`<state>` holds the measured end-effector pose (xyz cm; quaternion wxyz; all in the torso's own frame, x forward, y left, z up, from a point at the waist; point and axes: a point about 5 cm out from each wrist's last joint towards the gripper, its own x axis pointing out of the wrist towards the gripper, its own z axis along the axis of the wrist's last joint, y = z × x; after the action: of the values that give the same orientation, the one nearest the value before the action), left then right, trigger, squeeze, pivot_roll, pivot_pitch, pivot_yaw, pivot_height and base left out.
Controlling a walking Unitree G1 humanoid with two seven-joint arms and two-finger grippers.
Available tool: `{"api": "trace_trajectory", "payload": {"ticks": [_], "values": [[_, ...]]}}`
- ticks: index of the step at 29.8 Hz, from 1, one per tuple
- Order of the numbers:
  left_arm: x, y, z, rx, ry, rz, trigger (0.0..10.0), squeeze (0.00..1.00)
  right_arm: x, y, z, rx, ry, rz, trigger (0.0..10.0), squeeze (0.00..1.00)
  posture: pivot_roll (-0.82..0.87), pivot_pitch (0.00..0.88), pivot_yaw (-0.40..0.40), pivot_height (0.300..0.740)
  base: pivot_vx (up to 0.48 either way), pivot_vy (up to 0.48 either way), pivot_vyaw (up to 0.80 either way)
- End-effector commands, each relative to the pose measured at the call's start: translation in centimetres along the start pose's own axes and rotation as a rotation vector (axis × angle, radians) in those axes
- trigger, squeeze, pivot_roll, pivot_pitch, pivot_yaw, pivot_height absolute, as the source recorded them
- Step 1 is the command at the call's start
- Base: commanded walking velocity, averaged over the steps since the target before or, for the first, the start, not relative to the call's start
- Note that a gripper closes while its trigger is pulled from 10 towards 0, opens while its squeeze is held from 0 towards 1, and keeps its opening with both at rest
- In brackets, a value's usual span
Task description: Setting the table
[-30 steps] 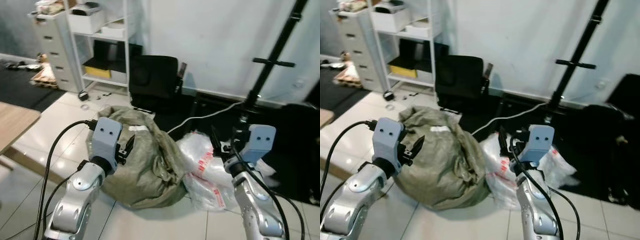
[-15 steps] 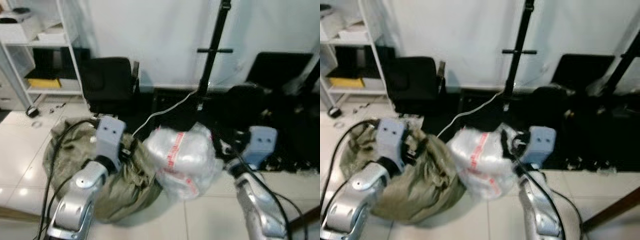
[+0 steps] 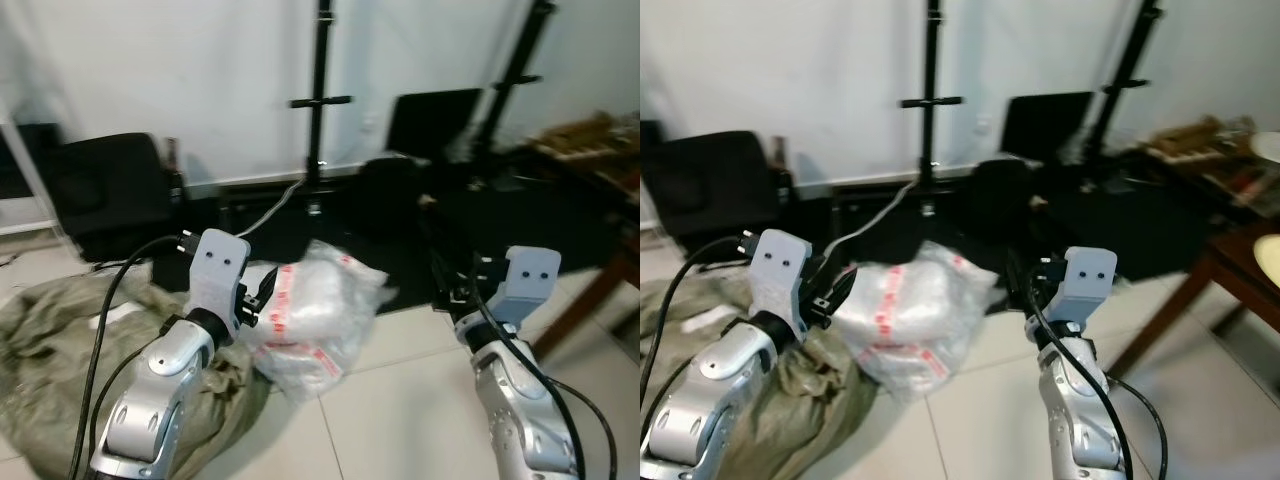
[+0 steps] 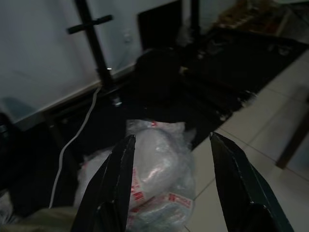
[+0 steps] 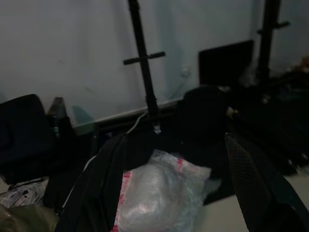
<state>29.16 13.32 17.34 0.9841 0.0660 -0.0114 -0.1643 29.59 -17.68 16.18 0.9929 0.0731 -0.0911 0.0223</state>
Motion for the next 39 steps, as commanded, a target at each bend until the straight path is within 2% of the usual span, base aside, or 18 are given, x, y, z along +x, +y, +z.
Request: {"api": "trace_trajectory", "payload": {"ticks": [1,28,39], "values": [[-0.05,-0.02,-0.33,-0.001,0.018,-0.005,10.0,0.00,-0.04,-0.12,-0.27,-0.003,0.014,-0.004,10.0,0.00,0.01,0.000,0.081,0.740,0.000,0.000,-0.80],[-0.06,0.06,-0.34,-0.002,0.020,-0.007,10.0,0.00,-0.03,-0.12,-0.43,-0.004,0.018,-0.006,10.0,0.00,0.01,0.000,0.084,0.740,0.000,0.000,-0.80],[0.02,-0.14,0.06,-0.030,0.001,-0.022,10.0,0.00,-0.10,-0.17,-0.47,-0.003,0.017,-0.013,10.0,0.00,0.01,0.000,0.085,0.740,0.000,0.000,-0.80]]}}
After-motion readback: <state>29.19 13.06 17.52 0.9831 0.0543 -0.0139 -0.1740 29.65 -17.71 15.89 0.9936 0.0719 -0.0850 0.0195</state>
